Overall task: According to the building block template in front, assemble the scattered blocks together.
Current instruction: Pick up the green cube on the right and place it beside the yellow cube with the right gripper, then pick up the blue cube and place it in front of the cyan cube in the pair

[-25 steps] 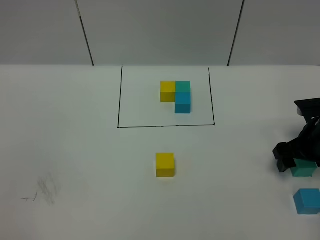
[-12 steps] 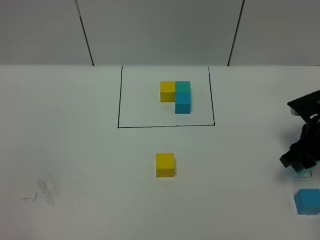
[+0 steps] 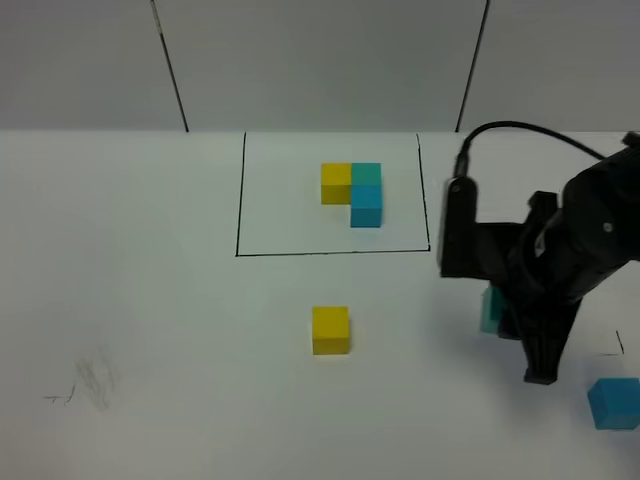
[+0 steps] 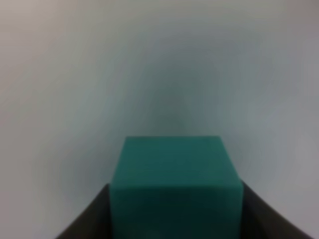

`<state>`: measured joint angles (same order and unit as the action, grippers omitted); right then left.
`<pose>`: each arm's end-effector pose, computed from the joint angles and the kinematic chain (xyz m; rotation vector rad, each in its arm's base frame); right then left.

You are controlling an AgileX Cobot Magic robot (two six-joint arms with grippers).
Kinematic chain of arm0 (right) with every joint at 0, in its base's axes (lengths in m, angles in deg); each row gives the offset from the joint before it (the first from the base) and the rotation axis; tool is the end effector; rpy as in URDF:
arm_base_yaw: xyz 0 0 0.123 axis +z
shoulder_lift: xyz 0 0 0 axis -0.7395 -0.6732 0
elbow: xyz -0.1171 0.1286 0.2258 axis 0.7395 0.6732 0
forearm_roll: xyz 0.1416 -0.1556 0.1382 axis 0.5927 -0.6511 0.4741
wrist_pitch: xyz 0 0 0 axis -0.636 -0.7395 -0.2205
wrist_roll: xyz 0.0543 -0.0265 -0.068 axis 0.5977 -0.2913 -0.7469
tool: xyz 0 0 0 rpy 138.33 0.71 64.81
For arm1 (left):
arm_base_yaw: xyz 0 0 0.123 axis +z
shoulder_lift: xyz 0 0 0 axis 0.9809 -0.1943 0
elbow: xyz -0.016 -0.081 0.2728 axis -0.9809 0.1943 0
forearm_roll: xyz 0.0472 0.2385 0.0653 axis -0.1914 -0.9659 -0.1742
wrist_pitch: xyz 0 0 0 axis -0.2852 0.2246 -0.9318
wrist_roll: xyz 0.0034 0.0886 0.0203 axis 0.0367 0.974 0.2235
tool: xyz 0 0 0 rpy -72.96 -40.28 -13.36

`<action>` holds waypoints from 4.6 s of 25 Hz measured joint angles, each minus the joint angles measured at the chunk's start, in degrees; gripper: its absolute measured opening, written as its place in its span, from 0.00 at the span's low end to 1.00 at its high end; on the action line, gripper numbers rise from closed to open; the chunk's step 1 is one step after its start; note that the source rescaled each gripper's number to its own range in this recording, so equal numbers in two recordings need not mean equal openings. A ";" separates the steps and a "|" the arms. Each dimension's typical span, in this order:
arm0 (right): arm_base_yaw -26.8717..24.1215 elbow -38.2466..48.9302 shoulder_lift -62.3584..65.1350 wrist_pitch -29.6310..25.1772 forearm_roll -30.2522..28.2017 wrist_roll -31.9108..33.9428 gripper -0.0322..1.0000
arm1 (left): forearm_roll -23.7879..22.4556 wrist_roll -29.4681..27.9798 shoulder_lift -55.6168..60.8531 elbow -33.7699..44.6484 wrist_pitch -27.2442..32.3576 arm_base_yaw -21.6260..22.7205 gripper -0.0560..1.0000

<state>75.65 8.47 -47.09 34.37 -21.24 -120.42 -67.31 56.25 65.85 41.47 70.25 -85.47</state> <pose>0.2758 0.1378 0.2227 -1.8815 2.1321 -0.2234 -0.0075 -0.0044 0.2786 0.0804 2.0347 -0.1789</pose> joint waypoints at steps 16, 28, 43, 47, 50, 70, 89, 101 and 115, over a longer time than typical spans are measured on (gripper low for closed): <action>6.79 -28.23 -23.22 -16.57 4.52 -4.86 0.21 | 0.00 0.00 0.00 0.00 0.00 0.00 0.43; 7.12 -29.61 -27.76 -11.55 7.86 -3.66 0.21 | 0.00 0.00 0.00 0.00 0.00 0.00 0.43; 7.12 -29.61 -29.49 -10.40 8.13 -3.02 0.21 | 0.00 0.00 0.00 0.00 0.00 0.00 0.43; 7.12 -29.61 -30.11 -9.93 8.56 -3.07 0.21 | 0.00 0.00 0.00 0.00 0.00 0.00 0.43; 7.12 -29.61 -30.17 -8.96 9.02 -3.32 0.21 | 0.00 0.00 0.00 0.00 0.00 0.00 0.43; 7.12 -29.61 -33.10 -7.45 10.52 -5.17 0.21 | -0.05 0.06 0.00 0.00 0.00 0.00 0.43; 7.12 -29.85 -34.55 -6.46 10.74 -1.94 0.59 | -0.05 0.06 0.00 0.00 0.00 0.00 0.43; 4.29 -26.56 -18.04 -11.90 -10.62 50.85 0.97 | -0.05 0.10 0.00 0.00 0.00 0.00 0.43; -16.67 7.10 2.97 -1.07 -8.41 68.27 0.95 | -0.05 0.12 0.00 0.00 0.00 0.00 0.43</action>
<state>58.98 15.57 -44.12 33.30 -29.66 -52.15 -67.36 56.37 65.85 41.47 70.25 -85.47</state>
